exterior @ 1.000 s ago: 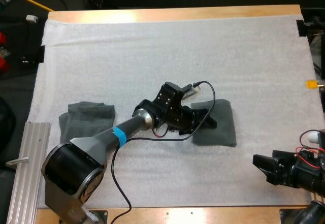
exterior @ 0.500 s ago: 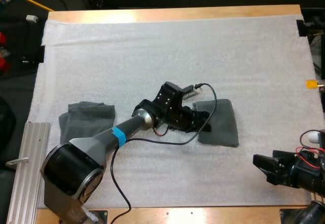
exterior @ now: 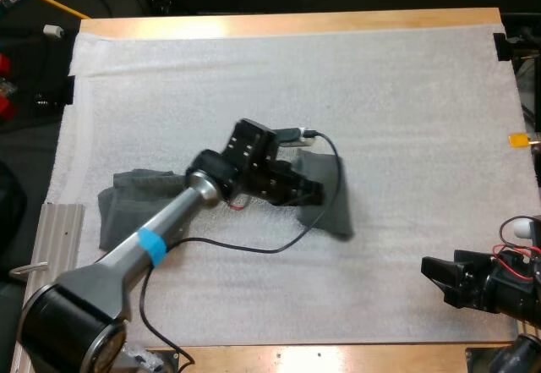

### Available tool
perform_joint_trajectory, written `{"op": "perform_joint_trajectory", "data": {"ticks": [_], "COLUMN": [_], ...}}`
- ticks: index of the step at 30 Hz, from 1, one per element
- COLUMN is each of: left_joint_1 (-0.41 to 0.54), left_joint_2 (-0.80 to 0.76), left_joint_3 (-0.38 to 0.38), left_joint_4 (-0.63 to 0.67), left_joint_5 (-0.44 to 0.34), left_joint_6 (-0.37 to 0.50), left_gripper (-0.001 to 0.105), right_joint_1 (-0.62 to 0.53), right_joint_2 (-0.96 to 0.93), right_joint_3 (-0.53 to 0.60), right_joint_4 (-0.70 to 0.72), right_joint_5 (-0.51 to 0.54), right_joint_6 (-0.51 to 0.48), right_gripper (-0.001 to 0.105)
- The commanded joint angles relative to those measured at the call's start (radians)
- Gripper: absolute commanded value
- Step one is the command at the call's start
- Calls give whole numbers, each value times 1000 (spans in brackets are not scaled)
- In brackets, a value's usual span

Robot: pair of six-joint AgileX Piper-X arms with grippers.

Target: Pick towel from pile, fold and stack

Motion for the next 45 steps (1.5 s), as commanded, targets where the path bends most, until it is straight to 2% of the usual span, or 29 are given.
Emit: {"op": "perform_joint_trajectory", "data": {"ticks": [1,3,4,6,9,12,21,25,33,37,40,43,45], "left_joint_1": [13,58,70,110,174,238,415,478,598,617,617,617,617], "left_joint_2": [-25,-58,-66,-96,-134,-173,-191,-191,-171,-150,-137,-136,-136], "left_joint_3": [-15,-36,-40,-55,-67,-68,-65,-65,-64,-64,-64,-64,-64], "left_joint_4": [79,219,252,358,444,483,590,590,579,581,581,578,572], "left_joint_5": [-41,-133,-153,-275,-404,-452,-571,-626,-628,-629,-660,-675,-717], "left_joint_6": [64,180,197,300,370,417,529,537,538,538,536,533,519], "left_gripper": [0,0,0,0,0,0,0,0,0,0,1,15,37], "right_joint_1": [0,0,0,0,0,0,0,0,0,0,0,0,0], "right_joint_2": [-3,-3,-3,-3,-3,-3,-3,-3,-3,-3,-3,-3,-3], "right_joint_3": [-3,-3,-3,-3,-3,-3,-3,-3,-3,-3,-3,-3,-3], "right_joint_4": [-8,-8,-8,-8,-8,-8,-8,-8,-8,-8,-8,-8,-8], "right_joint_5": [7,7,7,7,7,7,7,7,7,7,7,7,7], "right_joint_6": [-12,-12,-12,-12,-12,-12,-12,-12,-12,-12,-12,-12,-12], "right_gripper": [59,59,59,59,59,59,59,59,59,59,59,59,59]}}
